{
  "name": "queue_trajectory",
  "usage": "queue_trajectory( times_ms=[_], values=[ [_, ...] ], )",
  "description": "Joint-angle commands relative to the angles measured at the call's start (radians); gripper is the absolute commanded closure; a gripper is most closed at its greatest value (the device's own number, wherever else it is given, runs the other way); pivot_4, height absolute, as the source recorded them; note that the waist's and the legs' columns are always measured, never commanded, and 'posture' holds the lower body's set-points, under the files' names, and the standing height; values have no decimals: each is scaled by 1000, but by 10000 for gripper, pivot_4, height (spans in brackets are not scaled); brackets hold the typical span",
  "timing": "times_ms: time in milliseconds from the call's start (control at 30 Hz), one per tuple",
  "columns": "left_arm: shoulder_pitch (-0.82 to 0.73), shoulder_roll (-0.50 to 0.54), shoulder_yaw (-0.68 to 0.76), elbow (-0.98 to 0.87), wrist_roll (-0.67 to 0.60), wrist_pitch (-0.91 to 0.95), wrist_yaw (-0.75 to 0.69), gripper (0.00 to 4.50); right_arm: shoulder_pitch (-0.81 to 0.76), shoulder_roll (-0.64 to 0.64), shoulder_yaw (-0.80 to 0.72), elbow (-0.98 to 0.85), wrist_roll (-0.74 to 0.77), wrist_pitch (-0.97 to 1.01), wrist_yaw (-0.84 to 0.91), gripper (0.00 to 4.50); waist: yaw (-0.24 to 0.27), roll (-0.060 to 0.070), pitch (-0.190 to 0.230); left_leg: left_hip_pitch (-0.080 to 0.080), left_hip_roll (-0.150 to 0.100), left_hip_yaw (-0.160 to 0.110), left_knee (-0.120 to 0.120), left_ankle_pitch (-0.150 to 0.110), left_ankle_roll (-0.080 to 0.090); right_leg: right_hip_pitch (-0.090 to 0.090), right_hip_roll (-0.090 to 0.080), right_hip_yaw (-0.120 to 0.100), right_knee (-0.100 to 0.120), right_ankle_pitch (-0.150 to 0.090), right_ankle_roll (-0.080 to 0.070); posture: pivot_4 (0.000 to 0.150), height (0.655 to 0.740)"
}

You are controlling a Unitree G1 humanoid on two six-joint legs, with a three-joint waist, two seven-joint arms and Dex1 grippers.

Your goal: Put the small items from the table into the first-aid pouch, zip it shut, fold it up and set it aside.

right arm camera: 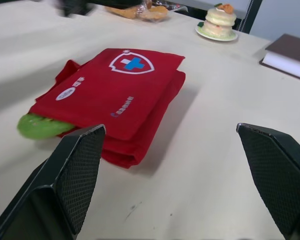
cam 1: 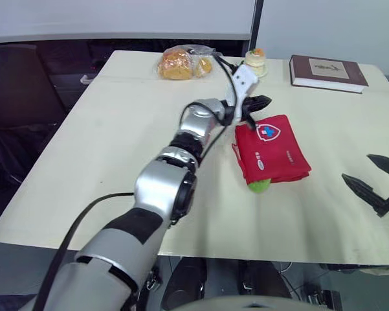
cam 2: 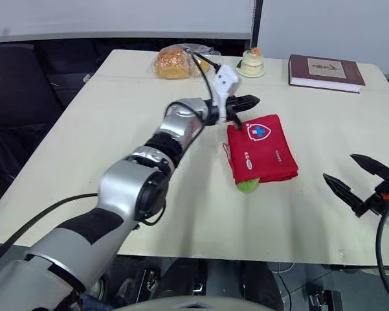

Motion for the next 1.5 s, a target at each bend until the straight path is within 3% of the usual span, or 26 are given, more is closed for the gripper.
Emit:
queue_trajectory(
  times_ms=[33, 133, 300, 533, 733, 767, 833, 1000, 1033, 1100, 1367, 1500],
  values=[
    [98, 123, -27, -212, -58, 88, -243, 28531, -90, -38, 50, 70, 11, 74, -19, 0, -11, 1, 1, 0, 1, 0, 0, 0, 0, 0, 0, 0, 1, 0, 0, 1500, 7289],
    [230, 230, -52, -454, -122, 240, -378, 16245, -197, -47, 116, 139, 11, 117, -19, 0, -4, 2, 2, -1, 2, -1, 0, 0, 0, -2, 1, -1, 2, 0, 0, 1500, 7289],
    [444, 415, -44, -843, -251, 462, -489, 740, -442, -28, 256, 326, 3, 251, -37, 0, -10, 4, 3, -2, 1, -1, 1, 0, 0, -1, 0, -1, 2, 0, 0, 1500, 7289],
    [645, 593, 24, -1275, -411, 652, -401, 740, -709, 18, 437, 637, -60, 449, -11, 0, 16, 5, 5, -2, 1, -2, 1, 0, -1, -1, -2, 0, 1, 0, 0, 1500, 7289],
    [720, 656, 77, -1425, -487, 745, -281, 740, -731, 26, 571, 678, -114, 521, 88, 0, 9, 5, 5, -1, 1, 0, 1, 0, 0, 0, -2, 0, 1, 0, 0, 1500, 7289],
    [725, 659, 80, -1436, -500, 755, -264, 0, -731, 32, 567, 670, -109, 529, 93, 5294, 9, 5, 5, -1, 1, 0, 1, 0, 0, 0, -2, 0, 1, 0, 0, 1500, 7289],
    [735, 665, 83, -1453, -517, 763, -239, 0, -726, 47, 544, 649, -89, 556, 88, 10842, 10, 5, 5, 0, 1, -1, 1, 0, 0, 0, -1, -1, 1, 0, 0, 1500, 7289],
    [735, 664, 84, -1464, -550, 766, -180, 0, -730, 91, 430, 626, -48, 581, 22, 34858, 3, 5, 5, 0, 2, -1, 1, 0, 0, 0, 0, -1, 1, 0, 0, 1500, 7289],
    [723, 657, 84, -1460, -557, 767, -162, 0, -754, 115, 370, 655, -42, 562, -42, 40153, 1, 5, 5, 0, 2, -1, 1, 0, 0, 0, 0, -1, 1, 0, 0, 1500, 7289],
    [699, 644, 82, -1454, -570, 769, -131, 0, -808, 162, 245, 725, -36, 502, -196, 44773, -2, 5, 5, 0, 2, -1, 1, 0, 0, 0, 0, -1, 1, 0, 0, 1500, 7289],
    [616, 598, 55, -1413, -580, 752, -45, 0, -934, 375, -36, 789, -89, 175, -813, 44773, -1, 7, 6, -2, 0, -1, 0, 3, -6, -2, -1, -1, 1, 0, 0, 1500, 7289],
    [568, 565, 49, -1370, -577, 739, -15, 0, -1034, 491, -152, 877, -31, -13, -972, 44773, -15, 8, 7, -2, 0, 0, 0, 3, -6, -2, -1, 0, 3, 0, 0, 1500, 7289]
  ],
)
